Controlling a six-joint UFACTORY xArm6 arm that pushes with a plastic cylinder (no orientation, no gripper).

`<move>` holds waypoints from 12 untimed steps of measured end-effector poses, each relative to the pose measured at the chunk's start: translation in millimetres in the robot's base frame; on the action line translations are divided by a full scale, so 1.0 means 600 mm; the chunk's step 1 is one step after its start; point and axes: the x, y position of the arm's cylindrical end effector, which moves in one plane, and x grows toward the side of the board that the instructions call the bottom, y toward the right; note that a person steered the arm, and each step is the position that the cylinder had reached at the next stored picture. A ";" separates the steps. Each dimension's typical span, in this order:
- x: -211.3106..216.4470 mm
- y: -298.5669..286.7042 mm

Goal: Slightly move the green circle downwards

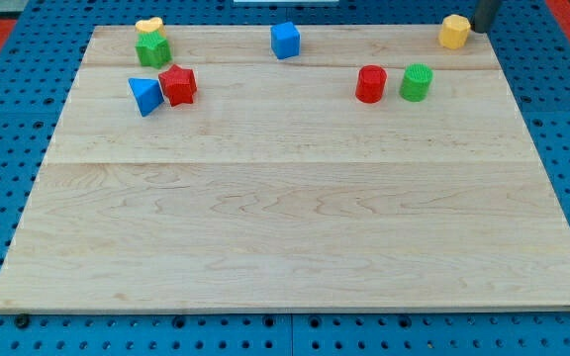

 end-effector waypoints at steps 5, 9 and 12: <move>0.077 -0.056; 0.095 -0.103; 0.095 -0.110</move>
